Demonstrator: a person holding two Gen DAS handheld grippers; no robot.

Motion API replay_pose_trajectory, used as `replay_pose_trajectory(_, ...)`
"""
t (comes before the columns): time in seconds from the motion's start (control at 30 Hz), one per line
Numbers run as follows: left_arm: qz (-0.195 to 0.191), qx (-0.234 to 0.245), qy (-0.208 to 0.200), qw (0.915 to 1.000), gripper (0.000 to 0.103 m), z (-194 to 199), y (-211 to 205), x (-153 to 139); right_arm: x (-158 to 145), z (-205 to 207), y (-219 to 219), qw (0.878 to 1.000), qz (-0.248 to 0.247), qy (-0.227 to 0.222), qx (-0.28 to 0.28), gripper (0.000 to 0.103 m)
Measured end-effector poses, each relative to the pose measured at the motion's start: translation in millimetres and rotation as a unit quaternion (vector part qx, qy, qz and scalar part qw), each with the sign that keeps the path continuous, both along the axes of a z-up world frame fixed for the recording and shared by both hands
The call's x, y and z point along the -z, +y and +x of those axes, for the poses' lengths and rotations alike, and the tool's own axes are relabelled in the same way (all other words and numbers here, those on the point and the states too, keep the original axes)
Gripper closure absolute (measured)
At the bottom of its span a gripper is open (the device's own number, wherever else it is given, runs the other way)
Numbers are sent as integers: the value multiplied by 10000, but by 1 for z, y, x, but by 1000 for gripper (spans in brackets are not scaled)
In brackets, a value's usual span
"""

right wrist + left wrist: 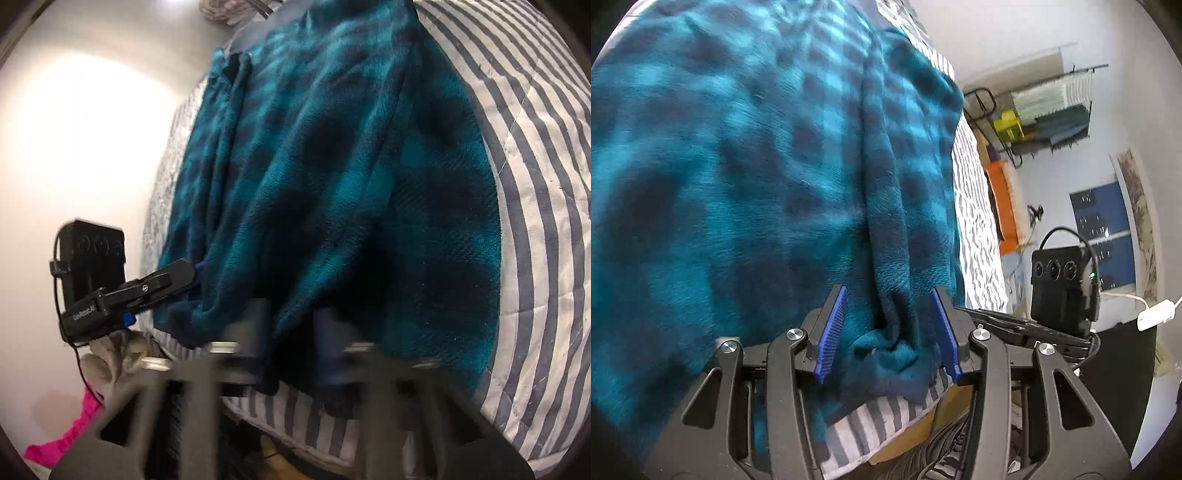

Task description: Fold large clothes

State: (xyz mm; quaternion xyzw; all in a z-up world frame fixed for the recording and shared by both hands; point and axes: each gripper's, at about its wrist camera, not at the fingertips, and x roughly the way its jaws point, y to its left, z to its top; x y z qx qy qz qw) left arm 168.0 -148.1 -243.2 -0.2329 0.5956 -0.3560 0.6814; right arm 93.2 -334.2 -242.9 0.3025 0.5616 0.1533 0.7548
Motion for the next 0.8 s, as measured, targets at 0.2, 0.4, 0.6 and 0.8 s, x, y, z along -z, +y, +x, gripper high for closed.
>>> replay_pose_trajectory(0.2, -244, -64, -76, 9997, 101, -2, -18, -16, -31, -15, -13, 9991, -313, -277, -70, 99)
replay_pose_trajectory(0.4, -123, 67, -369, 9992, 101, -13, -38, -23, -69, -34, -59, 9972, -413, -616, 141, 99)
replay_pose_trajectory(0.6, -74, -55, -92, 9999, 91, -12, -40, -7, -21, -29, -61, 9971, -671, -161, 329, 93)
replay_pose_trajectory(0.8, -551, -170, -97, 9983, 60, -27, -22, -11, -30, -52, -61, 9977, -332, -578, 100, 64)
